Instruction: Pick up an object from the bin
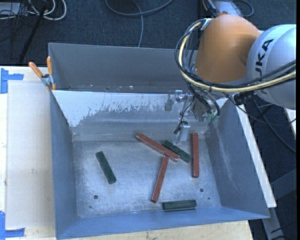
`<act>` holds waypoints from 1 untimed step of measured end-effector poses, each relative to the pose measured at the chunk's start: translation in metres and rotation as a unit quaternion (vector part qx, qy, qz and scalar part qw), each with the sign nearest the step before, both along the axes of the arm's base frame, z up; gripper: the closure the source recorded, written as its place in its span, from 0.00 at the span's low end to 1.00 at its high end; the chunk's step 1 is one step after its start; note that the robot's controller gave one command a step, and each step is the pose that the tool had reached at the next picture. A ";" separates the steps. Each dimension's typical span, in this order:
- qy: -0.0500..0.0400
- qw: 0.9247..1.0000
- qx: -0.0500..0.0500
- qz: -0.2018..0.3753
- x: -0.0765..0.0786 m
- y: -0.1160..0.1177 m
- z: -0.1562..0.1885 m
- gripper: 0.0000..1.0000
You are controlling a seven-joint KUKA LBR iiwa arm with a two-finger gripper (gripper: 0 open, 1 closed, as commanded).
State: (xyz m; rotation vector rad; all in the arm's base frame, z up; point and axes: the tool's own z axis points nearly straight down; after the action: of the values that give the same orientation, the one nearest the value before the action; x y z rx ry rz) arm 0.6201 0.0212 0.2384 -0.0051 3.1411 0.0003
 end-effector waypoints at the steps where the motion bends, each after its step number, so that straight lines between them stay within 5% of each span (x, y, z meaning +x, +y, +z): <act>1: 0.004 0.999 0.000 -0.045 -0.005 -0.041 -0.124 0.00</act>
Offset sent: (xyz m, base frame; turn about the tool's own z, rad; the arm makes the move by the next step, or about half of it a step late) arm -0.0029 -0.0401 -0.1184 0.0968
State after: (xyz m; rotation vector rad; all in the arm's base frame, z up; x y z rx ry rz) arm 0.6151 -0.0198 0.1144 0.1374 3.1469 -0.0011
